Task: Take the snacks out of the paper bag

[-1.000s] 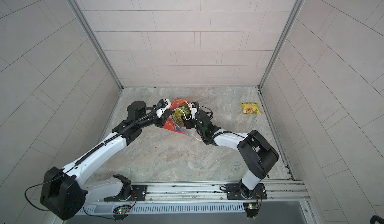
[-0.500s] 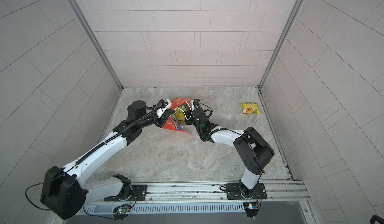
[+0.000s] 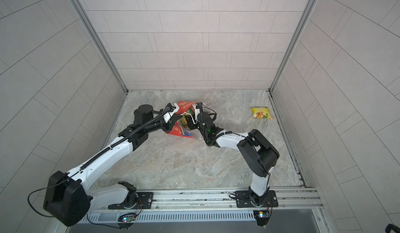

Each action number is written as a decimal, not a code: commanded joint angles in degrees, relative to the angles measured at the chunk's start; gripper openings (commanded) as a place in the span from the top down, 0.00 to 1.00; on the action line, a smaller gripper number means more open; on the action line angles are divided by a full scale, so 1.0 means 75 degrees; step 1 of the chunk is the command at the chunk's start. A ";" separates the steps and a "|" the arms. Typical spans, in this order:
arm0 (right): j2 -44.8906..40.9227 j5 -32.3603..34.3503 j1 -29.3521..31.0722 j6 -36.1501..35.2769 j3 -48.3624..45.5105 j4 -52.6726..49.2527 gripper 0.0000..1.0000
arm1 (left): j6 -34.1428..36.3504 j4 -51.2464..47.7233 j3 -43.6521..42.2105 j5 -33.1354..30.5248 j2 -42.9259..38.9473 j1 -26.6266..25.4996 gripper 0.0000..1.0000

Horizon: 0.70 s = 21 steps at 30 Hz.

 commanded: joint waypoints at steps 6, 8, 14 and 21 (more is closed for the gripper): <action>0.0294 0.0607 0.0089 -0.0084 0.0394 -0.0315 0.75 | 0.0000 0.0468 0.0272 0.0317 -0.0145 -0.0057 1.00; 0.0176 0.0583 0.0091 -0.0093 0.0335 -0.0303 0.81 | 0.0010 0.0449 0.0266 0.0301 -0.0136 -0.0057 1.00; -0.0623 0.0511 0.0104 -0.0297 -0.0073 -0.0451 0.93 | 0.0027 0.0511 0.0210 0.0143 -0.0112 -0.0057 1.00; -0.1872 0.0514 0.0110 -0.0506 -0.0827 -0.0654 1.00 | 0.0183 0.0487 0.0166 0.0027 -0.0085 -0.0045 1.00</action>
